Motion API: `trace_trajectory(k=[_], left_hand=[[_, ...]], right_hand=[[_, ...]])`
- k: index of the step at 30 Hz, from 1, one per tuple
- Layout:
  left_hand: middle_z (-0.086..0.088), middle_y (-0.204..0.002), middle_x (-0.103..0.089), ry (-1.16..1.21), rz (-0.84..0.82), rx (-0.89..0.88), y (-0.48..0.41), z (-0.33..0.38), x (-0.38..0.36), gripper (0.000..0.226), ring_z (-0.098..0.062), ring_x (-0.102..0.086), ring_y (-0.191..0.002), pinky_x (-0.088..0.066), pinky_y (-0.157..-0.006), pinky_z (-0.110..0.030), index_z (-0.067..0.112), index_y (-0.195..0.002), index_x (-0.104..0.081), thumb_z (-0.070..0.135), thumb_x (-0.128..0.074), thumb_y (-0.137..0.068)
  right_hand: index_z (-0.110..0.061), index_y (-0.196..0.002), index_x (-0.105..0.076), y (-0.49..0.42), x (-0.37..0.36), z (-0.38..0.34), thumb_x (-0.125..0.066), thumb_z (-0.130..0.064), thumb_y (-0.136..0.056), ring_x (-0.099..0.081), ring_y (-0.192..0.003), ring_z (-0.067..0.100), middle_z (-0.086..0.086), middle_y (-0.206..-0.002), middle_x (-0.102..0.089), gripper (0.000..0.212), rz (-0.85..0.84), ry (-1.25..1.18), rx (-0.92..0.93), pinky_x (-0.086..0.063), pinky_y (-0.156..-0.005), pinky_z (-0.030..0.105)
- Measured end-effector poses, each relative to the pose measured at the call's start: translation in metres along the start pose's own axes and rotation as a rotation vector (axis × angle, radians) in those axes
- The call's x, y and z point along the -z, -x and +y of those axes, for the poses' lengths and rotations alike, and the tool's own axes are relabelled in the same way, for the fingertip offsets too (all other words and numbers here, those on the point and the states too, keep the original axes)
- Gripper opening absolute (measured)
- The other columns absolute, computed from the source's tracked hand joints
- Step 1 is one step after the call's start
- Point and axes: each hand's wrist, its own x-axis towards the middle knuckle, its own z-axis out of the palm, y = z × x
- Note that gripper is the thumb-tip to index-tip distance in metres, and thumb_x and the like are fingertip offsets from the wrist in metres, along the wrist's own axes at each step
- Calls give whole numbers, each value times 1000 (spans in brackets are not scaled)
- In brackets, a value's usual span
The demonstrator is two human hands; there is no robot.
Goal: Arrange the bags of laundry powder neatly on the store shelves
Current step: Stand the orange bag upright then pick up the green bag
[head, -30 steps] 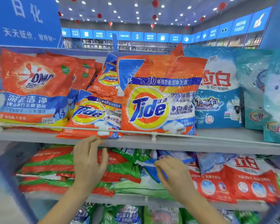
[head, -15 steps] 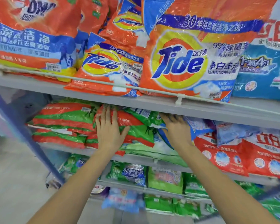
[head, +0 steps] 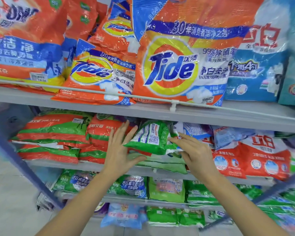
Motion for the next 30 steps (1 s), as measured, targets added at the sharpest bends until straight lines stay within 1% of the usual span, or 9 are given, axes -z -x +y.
trace_trajectory(k=[2,4,6,12,16,21,25,27,30], left_hand=[[1,-133,-50,210,-4,45,-9,25,6,62,-10,-41,-126,-19,-114,-30,29,-123,-52,51,-69,-68],[11,-94,-61,343,-18,140,-17,49,15,21,-3,-55,-88,-40,-91,-16,31,-86,-59,31,-75,-73],[13,-73,-54,373,-23,176,-21,63,19,26,0,-50,-68,-36,-67,-6,32,-70,-50,20,-72,-77],[14,-90,-64,685,-48,215,-31,106,31,10,14,-59,-80,-40,-69,-1,20,-92,-61,11,-59,-88],[7,-101,-65,762,-89,314,-30,124,28,18,-1,-57,-100,-41,-86,-21,31,-94,-59,43,-50,-84],[12,-91,-65,965,-93,440,-50,150,39,7,13,-61,-76,-48,-68,-8,26,-91,-57,28,-51,-91],[-8,-117,-66,1381,-289,668,-51,145,33,61,-19,-64,-103,-53,-85,-37,16,-118,-57,53,-46,-70],[-14,-125,-60,1444,-382,683,-43,144,26,81,-27,-57,-114,-45,-97,-46,14,-122,-53,64,-59,-58],[-13,-107,-69,1368,-458,675,-42,144,8,112,-29,-65,-98,-54,-84,-43,11,-111,-55,53,-91,-14]], right_hand=[[-13,-100,-73,-1,13,3,-43,-11,-74,-70,-91,21,1,-91,-74,40,18,-20,-9,-56,-69,28],[-13,-102,-72,-7,32,7,-44,-14,-75,-71,-85,20,3,-91,-74,38,32,-31,-10,-55,-65,28],[-12,-100,-73,-16,55,12,-47,-17,-75,-71,-71,20,3,-82,-74,36,51,43,45,-54,-54,26],[-12,-65,-69,-50,114,32,-48,-32,-81,-55,-37,23,4,-49,-62,33,52,277,118,-42,-38,24],[-9,-57,-61,-75,143,30,-50,-47,-77,-46,-31,25,9,-37,-48,44,67,214,113,-33,-38,21],[-7,-63,-58,-93,173,25,-50,-51,-77,-37,-38,27,6,-41,-40,46,76,147,69,-35,-43,26],[-14,-59,-45,-107,186,12,-59,-39,-80,-24,-50,16,-8,-45,-29,37,117,4,-7,-25,-47,20],[-8,-60,-48,-115,189,8,-61,-35,-82,-34,-52,19,-1,-47,-43,37,104,-22,-52,-30,-51,24],[-3,-64,-52,-119,196,13,-63,-34,-84,-42,-54,28,6,-52,-49,39,22,77,-63,-31,-50,33]])
